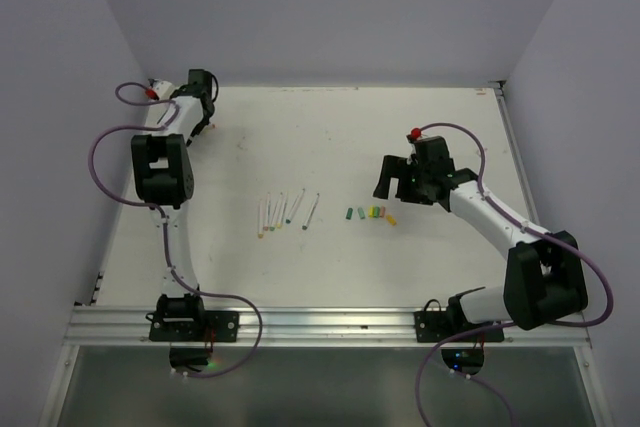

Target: Open the pen caps

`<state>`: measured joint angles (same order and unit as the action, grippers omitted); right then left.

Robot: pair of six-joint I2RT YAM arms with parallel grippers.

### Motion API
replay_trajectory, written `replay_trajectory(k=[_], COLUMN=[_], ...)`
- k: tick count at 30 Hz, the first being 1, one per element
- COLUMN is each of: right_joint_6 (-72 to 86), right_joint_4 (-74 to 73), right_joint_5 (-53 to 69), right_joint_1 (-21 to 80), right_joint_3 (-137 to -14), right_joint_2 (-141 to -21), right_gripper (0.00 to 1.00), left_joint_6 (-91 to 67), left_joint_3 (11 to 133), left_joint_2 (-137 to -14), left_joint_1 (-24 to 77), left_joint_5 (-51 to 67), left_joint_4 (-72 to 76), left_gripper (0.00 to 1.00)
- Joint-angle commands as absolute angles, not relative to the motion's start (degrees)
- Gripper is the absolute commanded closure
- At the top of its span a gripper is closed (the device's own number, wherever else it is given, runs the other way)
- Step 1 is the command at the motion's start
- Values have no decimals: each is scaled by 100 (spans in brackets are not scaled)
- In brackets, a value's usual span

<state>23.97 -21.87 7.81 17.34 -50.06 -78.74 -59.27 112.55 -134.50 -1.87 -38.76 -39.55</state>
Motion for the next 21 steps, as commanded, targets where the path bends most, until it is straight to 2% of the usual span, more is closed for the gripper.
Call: replay_trajectory(k=[1,7,21], right_joint_6=[2356,2364,2373], right_joint_4=[-2021,-2013,-1978], right_joint_5=[888,940,835], right_joint_1=[1758,1758,1758], right_joint_3=[-4931,-4913,-4834], right_joint_2=[-7787,-7778,-7664], right_gripper=[2,2,1], left_joint_6=[-6161,-6231,-6443], left_joint_3=[11321,10996,11145], left_joint_2=[-13412,-13307,-13623], left_joint_1=[-237,-237,-237], left_joint_5=[-3946,-3876,-3762], left_joint_4=[-4236,-4192,-4746], left_gripper=[20,20,22])
